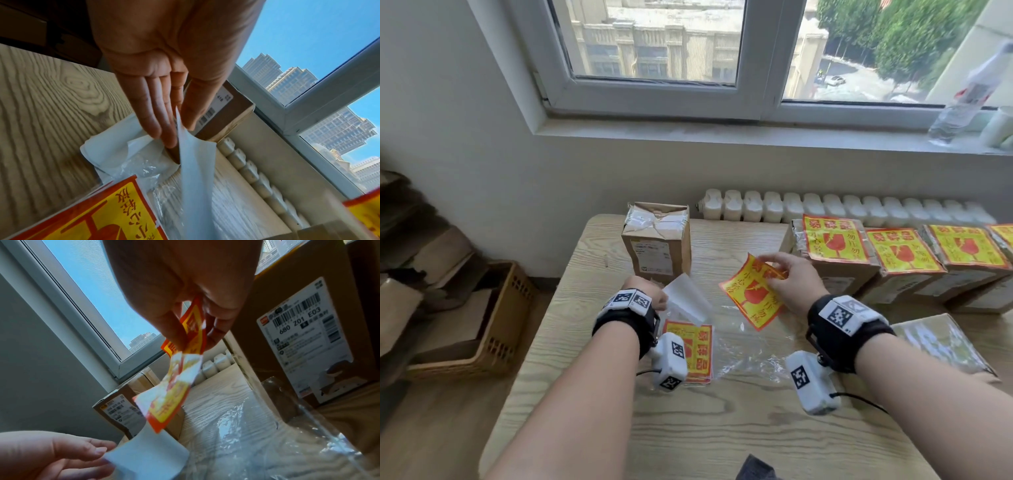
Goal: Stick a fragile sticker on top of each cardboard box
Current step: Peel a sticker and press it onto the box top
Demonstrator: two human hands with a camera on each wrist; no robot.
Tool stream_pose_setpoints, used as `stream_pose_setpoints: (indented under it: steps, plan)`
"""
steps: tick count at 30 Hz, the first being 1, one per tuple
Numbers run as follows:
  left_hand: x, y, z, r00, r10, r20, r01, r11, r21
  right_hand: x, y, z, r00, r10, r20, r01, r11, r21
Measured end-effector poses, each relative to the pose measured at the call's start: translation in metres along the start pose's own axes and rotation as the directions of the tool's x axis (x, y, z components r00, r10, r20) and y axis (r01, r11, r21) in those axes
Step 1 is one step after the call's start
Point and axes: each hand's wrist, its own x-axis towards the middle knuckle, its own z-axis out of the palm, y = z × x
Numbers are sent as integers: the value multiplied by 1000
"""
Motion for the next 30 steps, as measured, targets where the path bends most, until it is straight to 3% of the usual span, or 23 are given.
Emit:
stream_pose_setpoints:
  steps: [3,6,9,12,14,20,24,30]
  plan:
    - [-2,8,2,997,44,-62,-29,974,223,-1,1,-3,1000,28,11,-28,1000,-2]
    - [-21,22,9,976,168,-138,-137,968,209,-3,2,-10,1000,25,8,-25,1000,0]
    - [-42,40,27,960,276,42,-277,961,21,-7,2,-22,999,9,38,-9,1000,12]
    - [-70,59,48,912,295,284,-290,955,-60,-14,4,-36,998,-5,64,3,999,35]
    - [-87,67,60,883,315,347,-306,948,-81,-19,4,-48,997,-20,79,16,998,56]
    - [-131,80,85,867,366,339,-341,931,-134,-33,10,-88,991,-79,105,68,992,106]
    - [-155,86,105,869,387,309,-342,920,-191,-43,25,-116,995,-99,11,98,991,87]
    - [-183,90,141,882,414,227,-338,889,-309,-52,55,-159,1000,13,-20,-9,986,169]
